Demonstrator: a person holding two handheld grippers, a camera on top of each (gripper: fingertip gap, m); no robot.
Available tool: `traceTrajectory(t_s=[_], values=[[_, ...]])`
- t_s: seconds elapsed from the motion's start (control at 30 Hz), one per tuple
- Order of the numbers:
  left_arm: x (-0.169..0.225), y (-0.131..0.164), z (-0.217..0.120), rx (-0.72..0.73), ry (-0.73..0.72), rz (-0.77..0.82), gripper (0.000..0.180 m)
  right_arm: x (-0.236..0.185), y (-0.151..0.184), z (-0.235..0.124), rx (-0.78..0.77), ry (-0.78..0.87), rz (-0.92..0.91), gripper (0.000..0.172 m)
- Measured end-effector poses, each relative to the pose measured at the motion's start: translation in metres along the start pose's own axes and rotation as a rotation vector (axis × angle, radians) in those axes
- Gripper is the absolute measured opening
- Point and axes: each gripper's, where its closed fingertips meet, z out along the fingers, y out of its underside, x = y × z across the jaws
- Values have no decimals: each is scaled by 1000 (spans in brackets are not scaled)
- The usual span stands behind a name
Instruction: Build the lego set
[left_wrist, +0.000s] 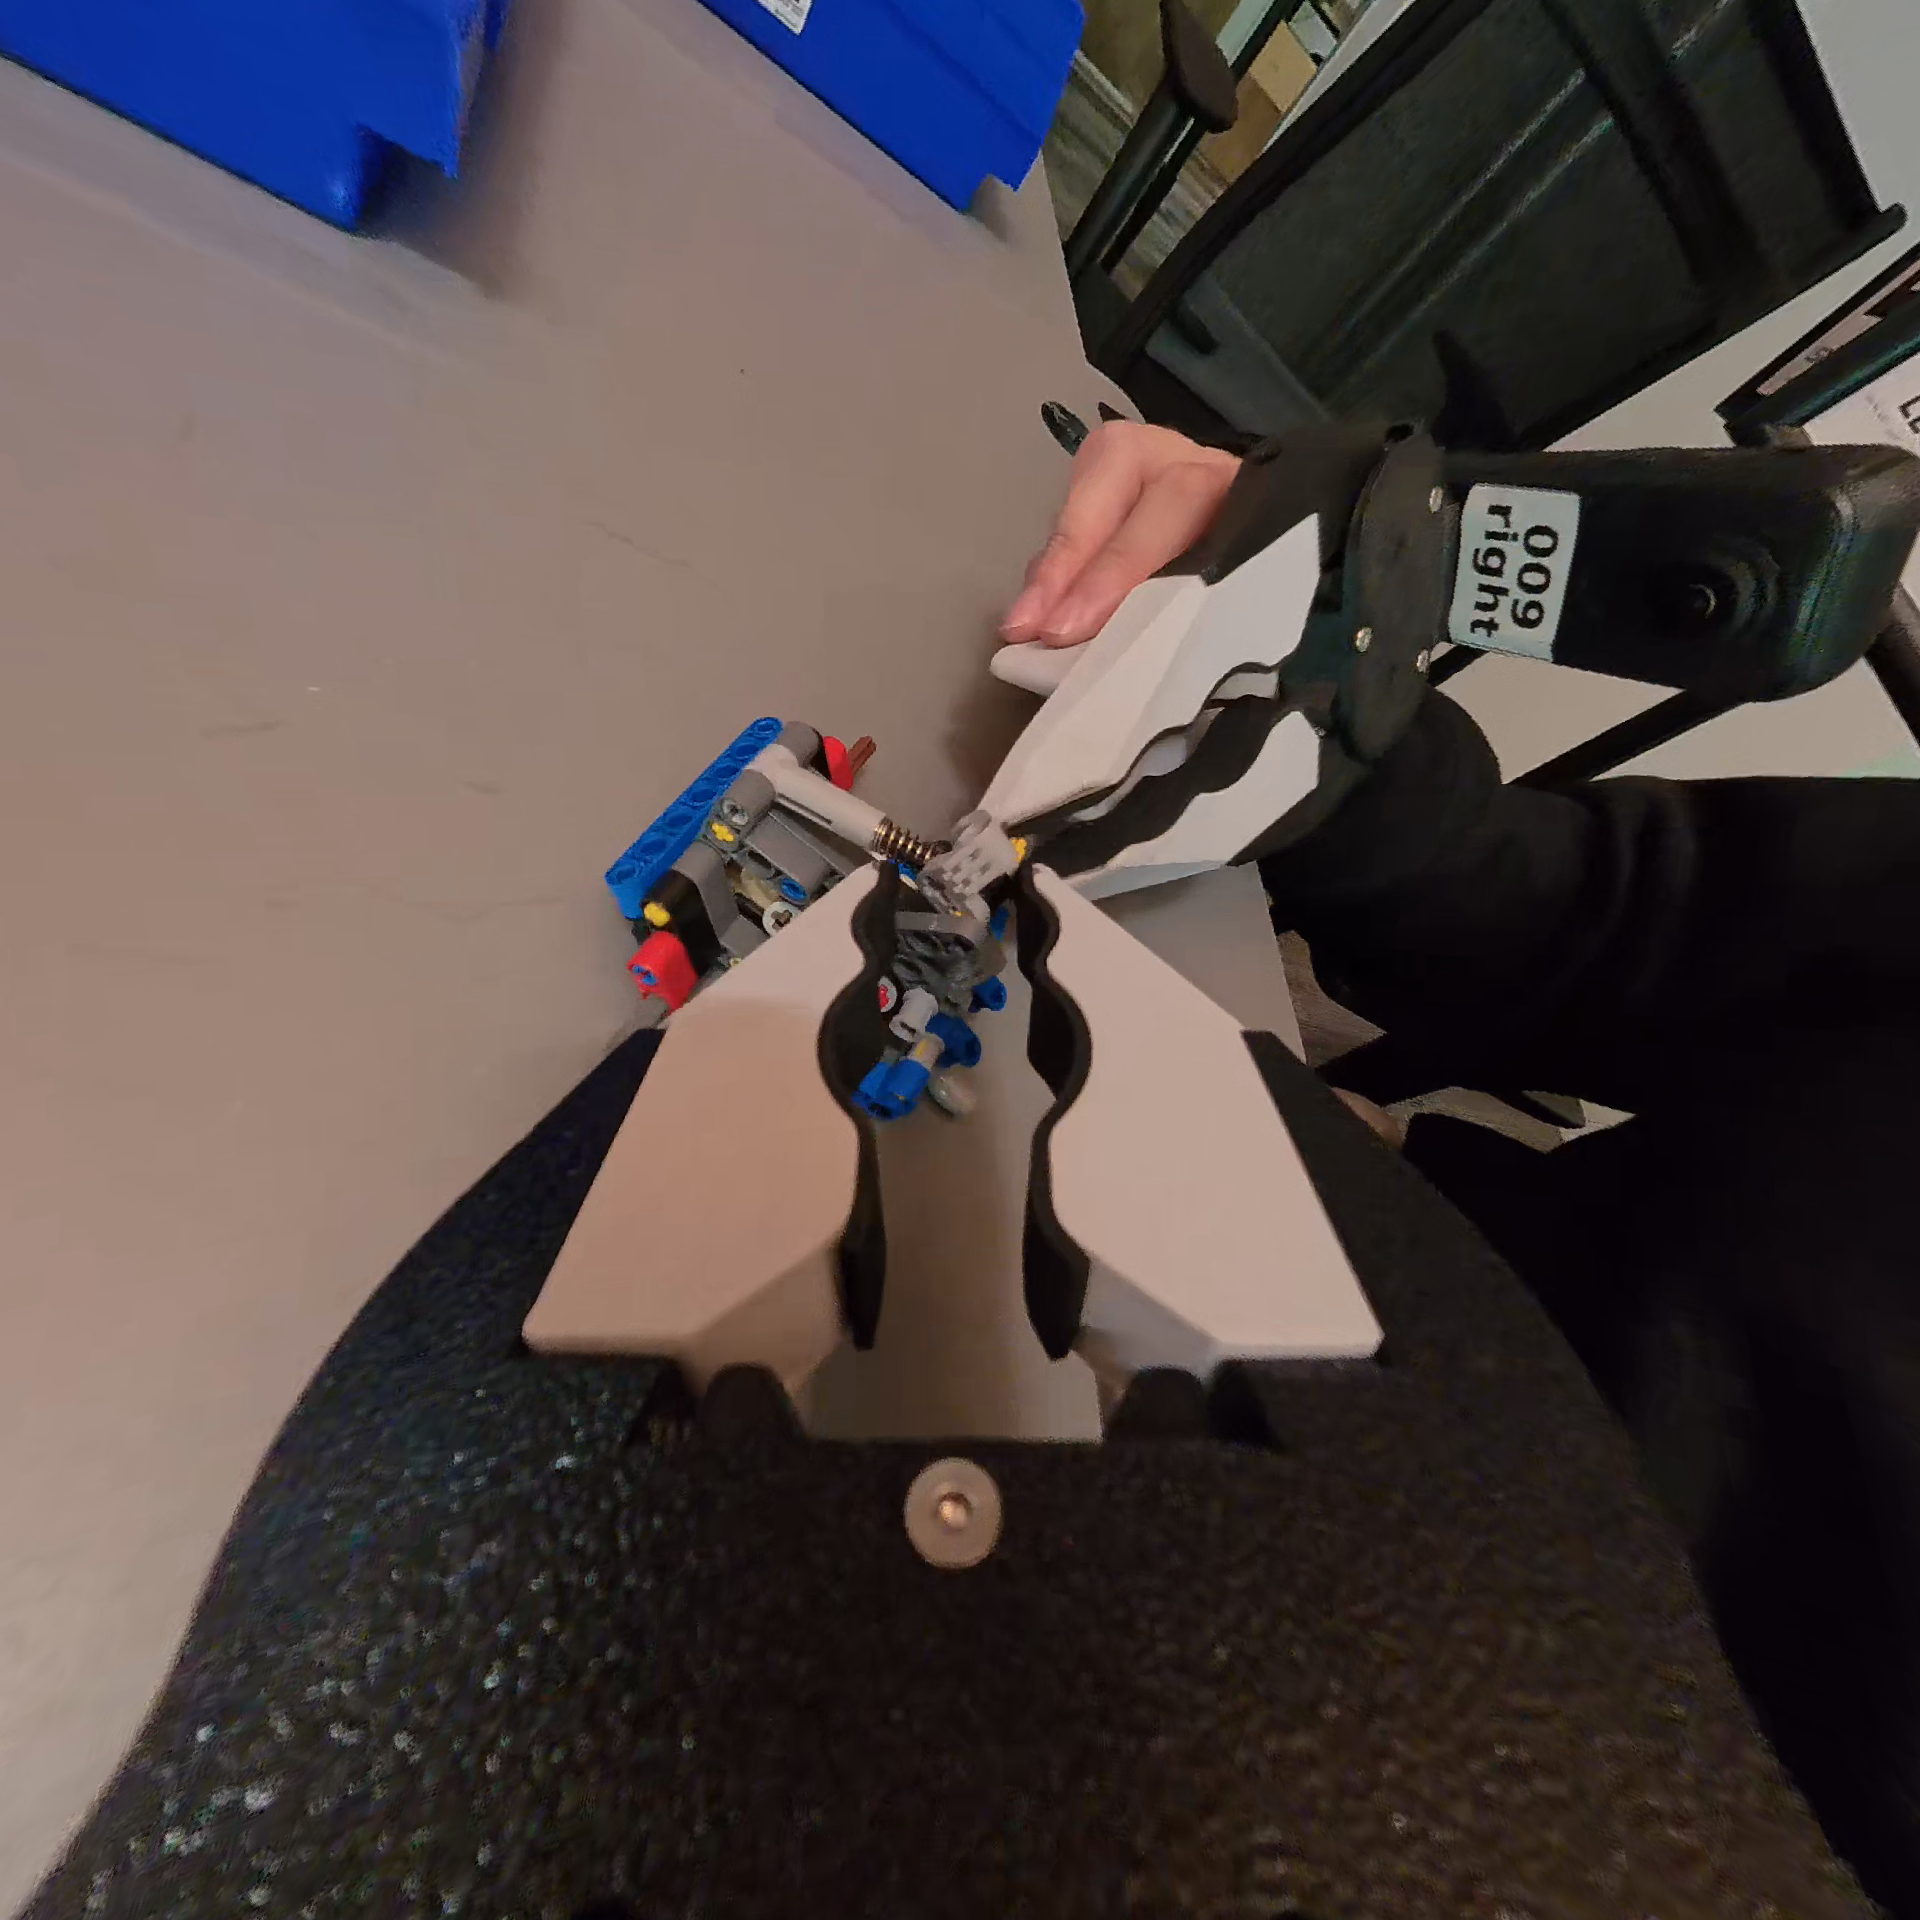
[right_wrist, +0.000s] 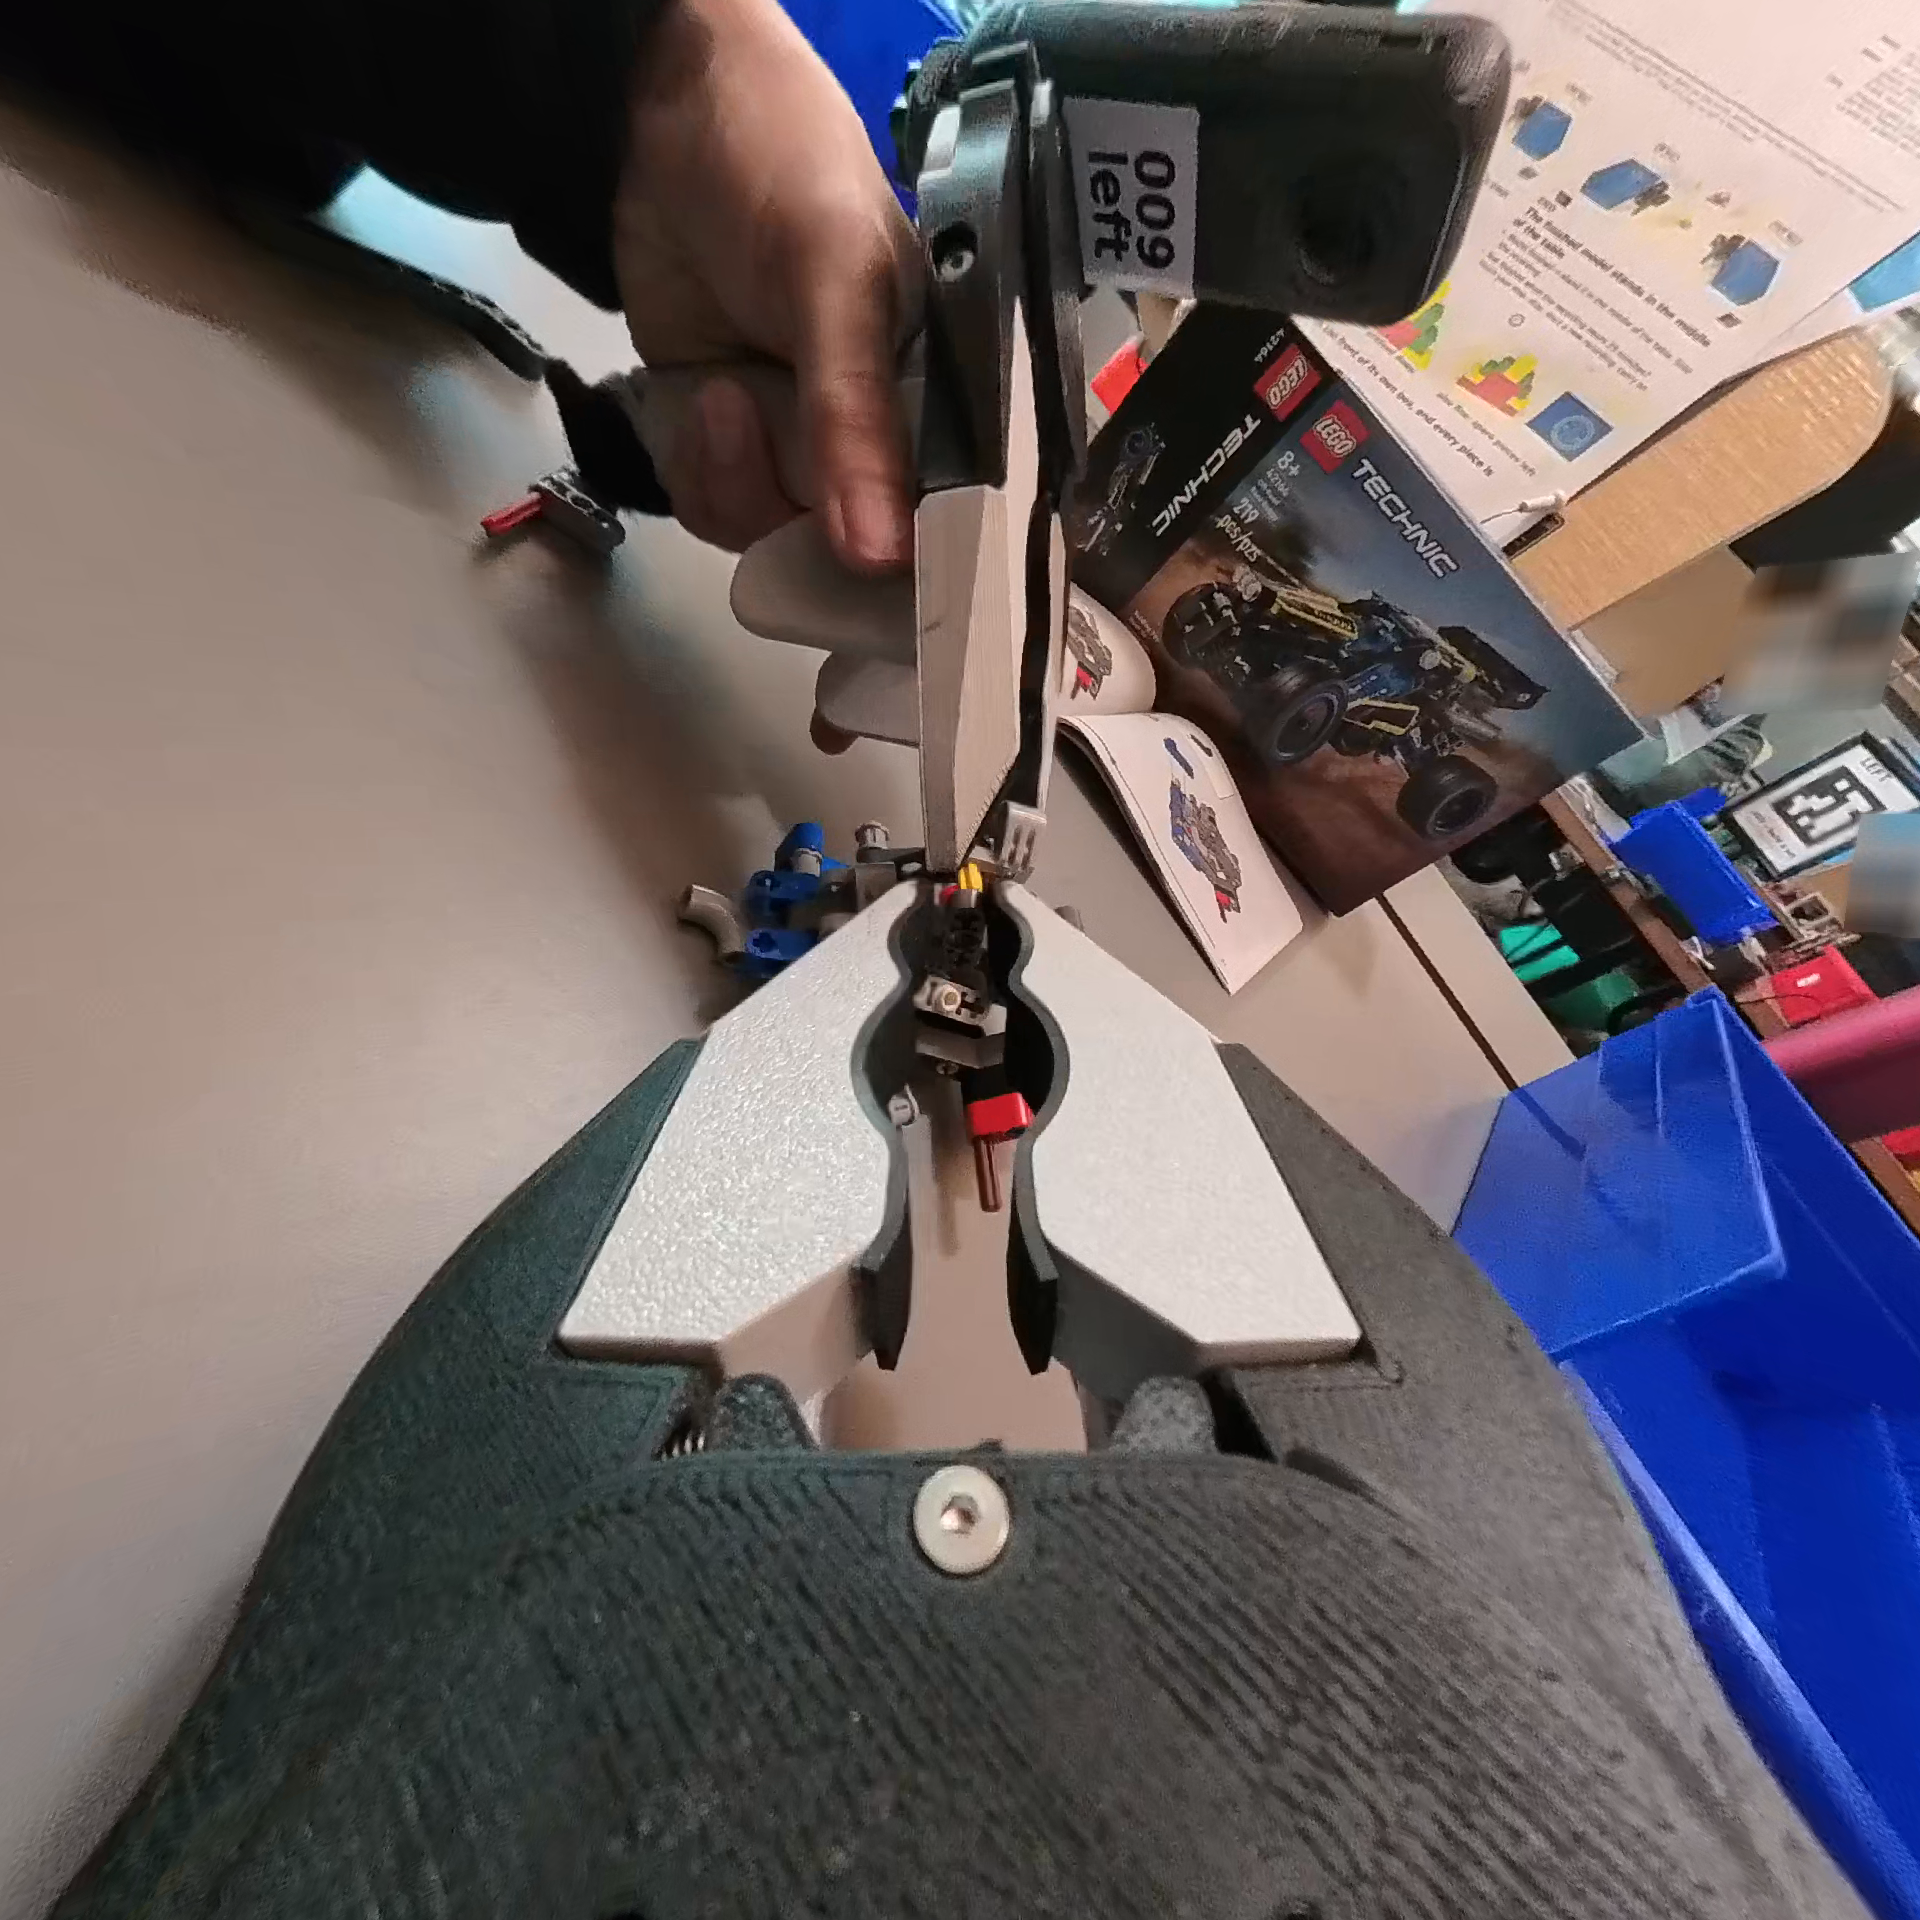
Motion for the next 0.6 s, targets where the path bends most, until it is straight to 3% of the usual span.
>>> traceTrajectory(t_s=[0.13,0.33,0.6], values=[[-1,0,-1,-8,-11,5,18,8,-9,-10,77,21,61,6],[-1,1,0,-10,-18,30,18,4,-3,-8,44,-20,47,4],[0,-1,-2,28,48,-99,20,1,-1,-6,25,-31,29,0]])
